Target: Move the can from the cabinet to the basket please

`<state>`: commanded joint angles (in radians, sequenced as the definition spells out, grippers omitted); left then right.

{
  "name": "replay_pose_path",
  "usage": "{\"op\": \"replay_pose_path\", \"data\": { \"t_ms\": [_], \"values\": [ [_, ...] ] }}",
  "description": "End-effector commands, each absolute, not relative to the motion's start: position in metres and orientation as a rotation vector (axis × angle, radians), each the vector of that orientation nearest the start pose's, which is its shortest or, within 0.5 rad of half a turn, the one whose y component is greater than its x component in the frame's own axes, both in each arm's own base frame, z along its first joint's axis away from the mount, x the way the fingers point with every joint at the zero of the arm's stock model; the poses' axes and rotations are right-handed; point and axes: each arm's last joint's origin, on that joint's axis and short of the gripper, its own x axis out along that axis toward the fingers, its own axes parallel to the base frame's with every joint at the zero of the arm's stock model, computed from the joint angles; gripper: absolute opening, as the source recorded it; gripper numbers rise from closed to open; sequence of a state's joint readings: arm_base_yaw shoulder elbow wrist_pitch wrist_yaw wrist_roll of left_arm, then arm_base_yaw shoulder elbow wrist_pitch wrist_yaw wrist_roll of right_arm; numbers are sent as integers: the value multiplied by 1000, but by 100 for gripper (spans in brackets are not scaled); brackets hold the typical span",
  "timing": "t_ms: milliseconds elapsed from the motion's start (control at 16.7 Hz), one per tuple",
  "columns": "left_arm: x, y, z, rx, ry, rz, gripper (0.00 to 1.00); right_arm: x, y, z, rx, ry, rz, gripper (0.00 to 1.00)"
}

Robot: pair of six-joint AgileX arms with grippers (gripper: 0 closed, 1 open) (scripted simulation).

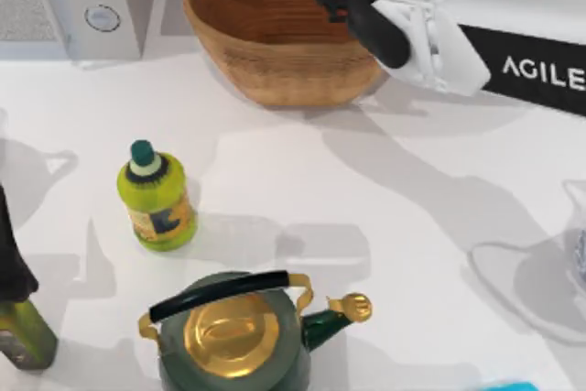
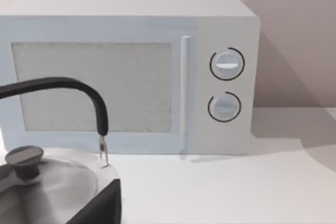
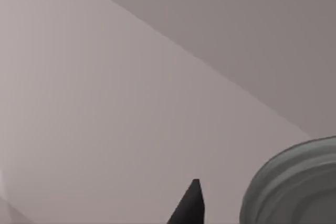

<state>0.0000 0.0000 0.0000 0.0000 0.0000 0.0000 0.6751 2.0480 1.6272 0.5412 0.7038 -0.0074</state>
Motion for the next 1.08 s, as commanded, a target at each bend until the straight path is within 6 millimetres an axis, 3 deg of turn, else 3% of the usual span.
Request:
{"op": "replay_pose_path", "data": {
  "t_ms": [180, 300, 660, 1080],
  "values": [
    [106, -1, 160, 0, 0, 0, 100, 402, 315, 249, 21, -31, -2, 0],
    [106, -1, 160, 0, 0, 0, 100, 404, 319, 231, 4, -4, 2, 0],
    [106, -1, 160, 0, 0, 0, 100, 406, 318, 224, -6, 10, 0, 0],
    [106, -1, 160, 0, 0, 0, 100, 427, 320, 221, 4, -3, 2, 0]
  ]
}}
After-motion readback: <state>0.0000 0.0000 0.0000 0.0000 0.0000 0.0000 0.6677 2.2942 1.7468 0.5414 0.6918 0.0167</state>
